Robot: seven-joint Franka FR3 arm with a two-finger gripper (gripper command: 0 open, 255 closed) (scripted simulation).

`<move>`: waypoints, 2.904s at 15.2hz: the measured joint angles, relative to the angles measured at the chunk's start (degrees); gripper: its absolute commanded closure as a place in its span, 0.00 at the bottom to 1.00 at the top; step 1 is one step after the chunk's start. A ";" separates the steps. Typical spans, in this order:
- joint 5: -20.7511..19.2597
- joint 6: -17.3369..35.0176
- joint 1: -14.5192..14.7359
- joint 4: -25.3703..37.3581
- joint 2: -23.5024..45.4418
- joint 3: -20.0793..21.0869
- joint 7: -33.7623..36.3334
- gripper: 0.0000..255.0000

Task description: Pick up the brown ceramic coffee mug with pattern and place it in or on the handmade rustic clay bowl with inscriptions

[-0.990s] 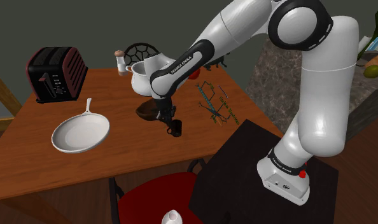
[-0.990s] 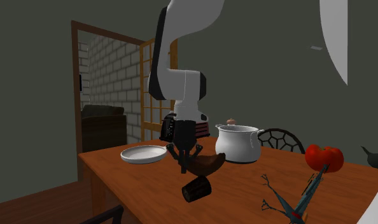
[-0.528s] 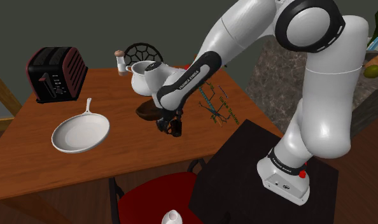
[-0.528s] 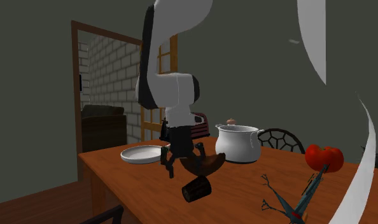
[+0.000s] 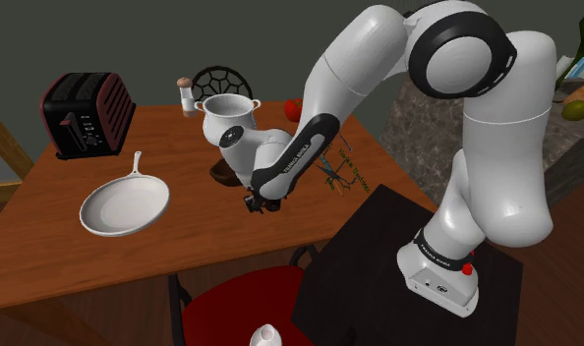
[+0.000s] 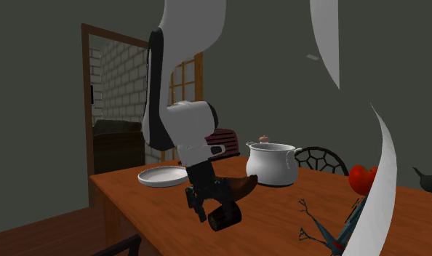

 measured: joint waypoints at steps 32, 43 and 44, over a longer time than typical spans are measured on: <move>0.81 -6.55 -0.03 -0.78 -7.60 0.10 -2.06 1.00; 1.54 -13.39 0.19 -0.58 -14.41 0.29 -3.86 1.00; 1.57 -13.91 0.16 -0.56 -14.94 0.26 -4.08 1.00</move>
